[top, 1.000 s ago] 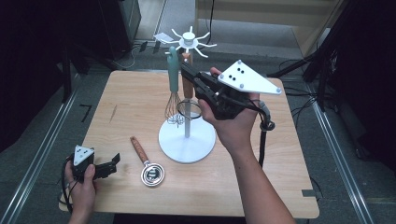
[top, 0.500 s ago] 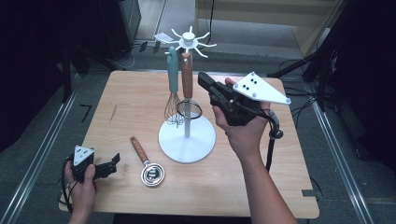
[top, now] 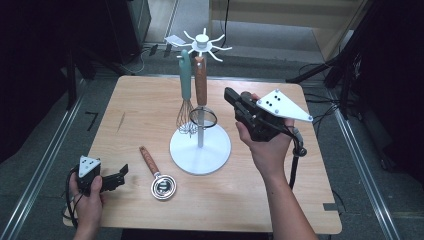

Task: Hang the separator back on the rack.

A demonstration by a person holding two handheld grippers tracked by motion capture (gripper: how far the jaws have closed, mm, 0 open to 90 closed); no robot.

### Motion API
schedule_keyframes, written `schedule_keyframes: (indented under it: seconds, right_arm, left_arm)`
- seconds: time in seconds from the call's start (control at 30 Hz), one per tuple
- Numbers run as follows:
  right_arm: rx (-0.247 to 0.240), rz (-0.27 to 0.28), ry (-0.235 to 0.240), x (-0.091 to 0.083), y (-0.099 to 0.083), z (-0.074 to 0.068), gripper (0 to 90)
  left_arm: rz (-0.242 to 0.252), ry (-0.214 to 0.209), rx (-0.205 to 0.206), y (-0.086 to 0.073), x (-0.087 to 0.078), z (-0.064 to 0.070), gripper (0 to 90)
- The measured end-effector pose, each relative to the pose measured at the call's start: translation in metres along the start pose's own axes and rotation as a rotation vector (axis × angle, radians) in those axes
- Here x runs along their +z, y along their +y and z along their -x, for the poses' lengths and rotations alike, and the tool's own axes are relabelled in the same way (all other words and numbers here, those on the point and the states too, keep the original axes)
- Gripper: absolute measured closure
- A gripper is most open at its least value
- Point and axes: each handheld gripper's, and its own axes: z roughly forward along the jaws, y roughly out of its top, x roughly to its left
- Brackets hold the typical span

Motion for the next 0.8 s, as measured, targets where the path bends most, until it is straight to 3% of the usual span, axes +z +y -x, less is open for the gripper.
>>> schedule_keyframes:
  seconds: [0.2, 0.4, 0.5, 0.57, 0.67, 0.8]
  right_arm:
    - [0.018, -0.03, -0.026, -0.007, -0.017, 0.007, 90.0]
    - [0.049, -0.045, -0.049, -0.019, -0.034, 0.018, 90.0]
    - [0.052, -0.053, -0.06, -0.024, -0.042, 0.022, 90.0]
    - [0.039, -0.045, -0.1, -0.029, -0.049, 0.023, 90.0]
    - [0.042, -0.065, -0.096, -0.033, -0.058, 0.025, 90.0]
    - [0.056, -0.059, -0.124, -0.04, -0.07, 0.029, 90.0]
  left_arm:
    - [0.009, -0.012, 0.009, 0.0, -0.001, 0.0, 0.0]
    - [0.005, 0.032, 0.018, 0.0, -0.001, 0.003, 1.1]
    - [0.016, 0.053, 0.013, 0.001, -0.003, 0.003, 7.4]
    - [0.021, 0.066, 0.009, 0.001, -0.004, 0.003, 13.9]
    - [0.04, 0.065, 0.014, 0.001, -0.006, 0.005, 25.4]
    - [0.058, 0.025, 0.013, 0.001, -0.009, 0.006, 41.4]
